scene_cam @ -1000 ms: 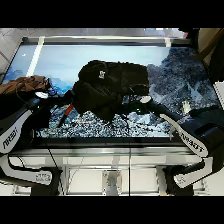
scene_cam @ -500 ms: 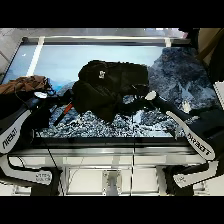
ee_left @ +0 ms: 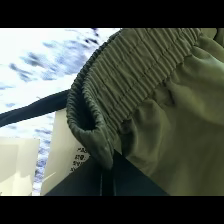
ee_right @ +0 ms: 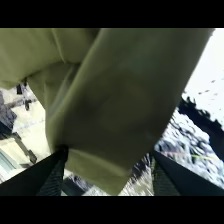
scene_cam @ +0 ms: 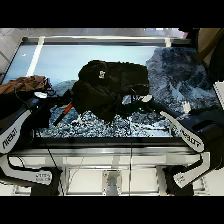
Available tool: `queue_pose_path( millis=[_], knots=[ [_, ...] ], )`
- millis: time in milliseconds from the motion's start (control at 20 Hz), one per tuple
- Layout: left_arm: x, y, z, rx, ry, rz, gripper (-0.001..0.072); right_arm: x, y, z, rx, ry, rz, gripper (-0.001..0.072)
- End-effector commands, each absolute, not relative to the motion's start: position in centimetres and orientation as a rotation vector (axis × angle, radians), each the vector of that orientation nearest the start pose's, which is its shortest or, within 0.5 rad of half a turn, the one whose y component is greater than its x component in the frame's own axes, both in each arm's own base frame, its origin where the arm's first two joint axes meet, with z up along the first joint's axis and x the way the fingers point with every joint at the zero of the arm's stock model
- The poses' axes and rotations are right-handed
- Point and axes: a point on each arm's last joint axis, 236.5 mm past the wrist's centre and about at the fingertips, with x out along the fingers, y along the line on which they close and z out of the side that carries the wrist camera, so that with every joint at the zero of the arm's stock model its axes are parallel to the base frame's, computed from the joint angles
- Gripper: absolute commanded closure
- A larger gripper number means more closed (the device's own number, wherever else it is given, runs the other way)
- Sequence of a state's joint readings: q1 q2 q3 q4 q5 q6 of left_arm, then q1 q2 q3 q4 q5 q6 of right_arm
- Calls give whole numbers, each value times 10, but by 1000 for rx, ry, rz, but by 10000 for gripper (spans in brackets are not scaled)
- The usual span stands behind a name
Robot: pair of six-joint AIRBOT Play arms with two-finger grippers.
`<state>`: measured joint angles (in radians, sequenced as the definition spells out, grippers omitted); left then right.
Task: Fold the clothes and pants, and hang the long-sleeved shirts on hangers.
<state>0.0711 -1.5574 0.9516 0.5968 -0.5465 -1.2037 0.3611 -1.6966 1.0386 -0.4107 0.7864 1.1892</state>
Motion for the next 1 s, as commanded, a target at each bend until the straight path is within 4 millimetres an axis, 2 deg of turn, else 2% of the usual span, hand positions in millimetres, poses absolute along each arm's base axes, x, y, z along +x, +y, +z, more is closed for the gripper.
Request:
queue_pose_path(
  millis=[0,50,100,150,250,350,450,550,650,750,850,900,950],
  knots=[
    [470,-68,-85,-728,987,-96,680,374,313,-97,717,1318,600,310],
    [470,-68,-85,-728,987,-96,680,376,314,-97,714,1310,595,379],
    [470,-68,-85,-728,987,-96,680,379,314,-97,721,1297,584,572],
    [470,-68,-84,-728,987,-96,680,381,315,-95,735,1290,581,697],
    [470,-61,-76,-732,978,-101,680,377,315,-74,729,1311,660,707],
    [468,-46,-54,-730,951,-121,681,366,299,-38,658,1338,769,707],
    [456,-33,-26,-725,939,-173,681,359,266,7,615,1349,805,707],
    [433,-29,-1,-699,964,-233,682,361,227,61,586,1292,781,707],
    [408,-39,20,-636,1004,-307,682,378,189,117,545,1158,699,708],
    [389,-57,38,-566,1022,-377,682,399,151,166,467,1031,602,709],
    [379,-70,47,-494,1027,-406,682,413,110,191,383,986,491,709],
    [374,-76,46,-483,1047,-410,682,413,92,191,353,1003,435,709],
    [368,-86,45,-472,1072,-436,682,410,75,183,324,1043,385,709]
  ],
)
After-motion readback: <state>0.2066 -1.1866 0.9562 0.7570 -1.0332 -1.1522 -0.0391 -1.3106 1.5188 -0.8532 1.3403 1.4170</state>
